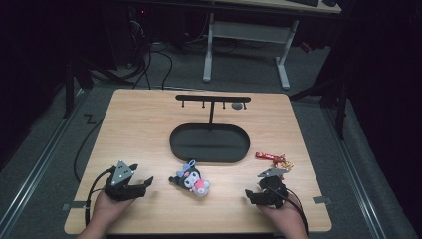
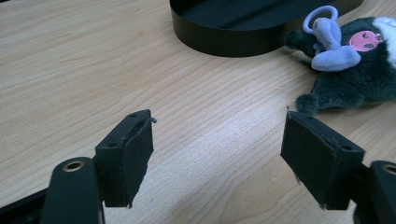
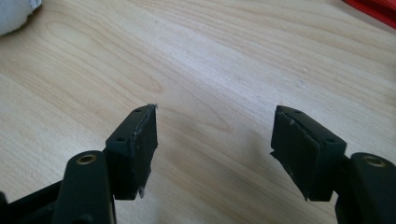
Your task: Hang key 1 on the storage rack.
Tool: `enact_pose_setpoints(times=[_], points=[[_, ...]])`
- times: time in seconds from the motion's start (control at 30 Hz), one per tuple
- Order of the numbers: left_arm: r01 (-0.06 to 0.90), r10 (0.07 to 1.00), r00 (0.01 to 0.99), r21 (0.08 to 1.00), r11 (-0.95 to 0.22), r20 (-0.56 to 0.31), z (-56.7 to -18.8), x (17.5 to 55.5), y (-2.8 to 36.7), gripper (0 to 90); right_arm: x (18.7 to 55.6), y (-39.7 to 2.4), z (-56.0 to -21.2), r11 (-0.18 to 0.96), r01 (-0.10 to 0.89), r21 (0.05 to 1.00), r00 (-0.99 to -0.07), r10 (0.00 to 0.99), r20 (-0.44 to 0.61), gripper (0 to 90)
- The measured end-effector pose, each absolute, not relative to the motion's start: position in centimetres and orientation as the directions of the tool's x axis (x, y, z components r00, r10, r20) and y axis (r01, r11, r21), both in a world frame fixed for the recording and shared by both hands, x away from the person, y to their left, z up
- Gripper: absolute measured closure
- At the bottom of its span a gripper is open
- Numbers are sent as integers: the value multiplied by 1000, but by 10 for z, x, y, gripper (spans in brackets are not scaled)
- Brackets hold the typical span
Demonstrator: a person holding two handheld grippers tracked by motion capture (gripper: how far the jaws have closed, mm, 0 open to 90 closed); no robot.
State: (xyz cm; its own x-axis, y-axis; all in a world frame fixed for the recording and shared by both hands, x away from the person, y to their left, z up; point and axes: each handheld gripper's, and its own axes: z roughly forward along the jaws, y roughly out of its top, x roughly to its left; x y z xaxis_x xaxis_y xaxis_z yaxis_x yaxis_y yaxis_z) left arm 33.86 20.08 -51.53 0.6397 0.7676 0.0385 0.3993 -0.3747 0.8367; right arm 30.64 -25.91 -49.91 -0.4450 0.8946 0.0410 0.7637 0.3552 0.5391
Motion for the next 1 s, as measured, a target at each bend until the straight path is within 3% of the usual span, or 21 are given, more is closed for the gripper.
enact_pose_setpoints(times=[0.7, 1.0], points=[[394, 761, 648, 838, -377, 37, -515, 337, 201, 254, 317, -286, -475, 398, 822, 408, -439, 899, 7, 315], [394, 753, 657, 833, -387, 39, -516, 337, 199, 254, 330, -307, -466, 348, 854, 388, -378, 926, 1, 332]])
